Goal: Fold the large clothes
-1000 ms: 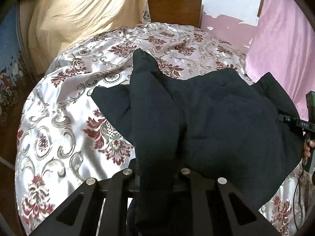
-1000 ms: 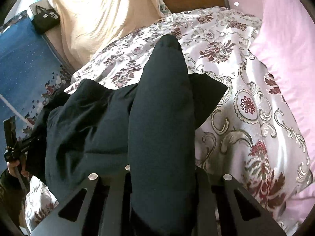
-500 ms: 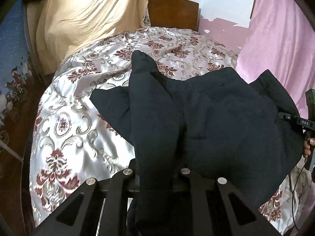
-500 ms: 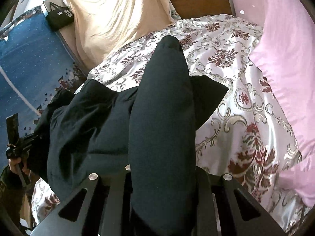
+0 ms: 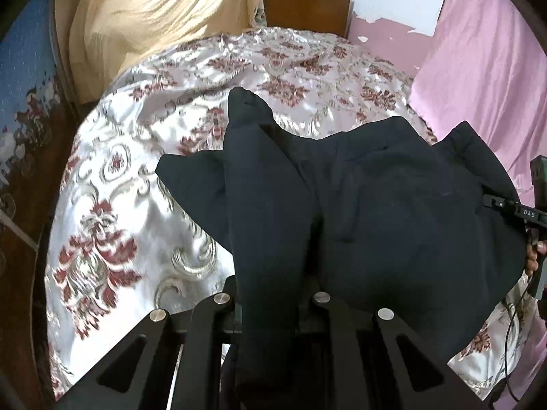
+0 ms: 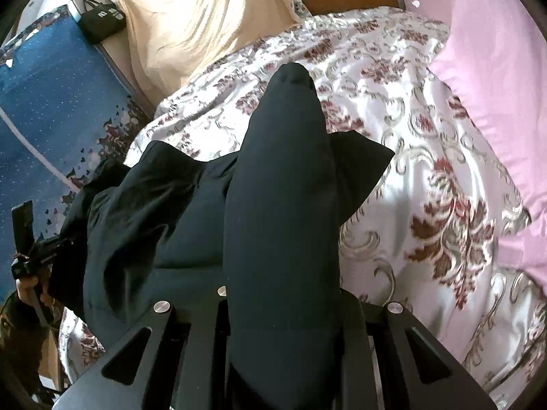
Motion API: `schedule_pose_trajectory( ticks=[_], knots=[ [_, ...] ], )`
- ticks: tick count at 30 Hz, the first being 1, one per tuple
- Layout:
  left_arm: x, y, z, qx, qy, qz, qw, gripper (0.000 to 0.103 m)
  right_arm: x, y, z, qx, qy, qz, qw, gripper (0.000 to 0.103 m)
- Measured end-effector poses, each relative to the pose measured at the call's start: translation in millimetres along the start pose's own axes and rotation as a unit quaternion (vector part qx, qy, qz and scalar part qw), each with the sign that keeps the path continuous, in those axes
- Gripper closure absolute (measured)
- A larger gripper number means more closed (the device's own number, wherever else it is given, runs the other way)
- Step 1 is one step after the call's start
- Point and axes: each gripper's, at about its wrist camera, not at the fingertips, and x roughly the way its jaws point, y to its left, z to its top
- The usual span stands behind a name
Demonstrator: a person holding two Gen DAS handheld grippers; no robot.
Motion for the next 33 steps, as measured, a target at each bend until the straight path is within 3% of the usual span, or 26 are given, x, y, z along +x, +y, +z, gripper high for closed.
schedule_pose_trajectory(
  ticks=[12, 18, 24, 26, 33],
  knots=[
    [18.9, 8.5, -25.1, -0.015, -0.004, 0.005, 0.9999, 0.088, 21.0, -11.3, -23.7, 0.018, -0.006, -0.014, 1.0, 0.084],
    [25.2, 13.3, -30.7, -0.025, 0.004, 0.012, 0.9996, 0.082, 24.5, -15.9, -28.6, 0.023, -0.009, -0.018, 1.0, 0.079],
    [36.6, 20.7, -35.6, -0.042, 0.031, 0.042, 0.9978, 0.065, 29.7, -22.2, -32.9, 0.041, -0.01, -0.033, 0.999, 0.063],
    [39.5, 23.8, -38.4, -0.054, 0.036, 0.062, 0.996, 0.046, 32.1, -23.8, -35.1, 0.045, -0.011, -0.041, 0.998, 0.058],
    [35.5, 27.3, -46.8, -0.067, 0.017, 0.1, 0.9926, 0.022, 34.8, -22.8, -45.8, 0.051, -0.025, -0.072, 0.996, 0.032]
  ],
)
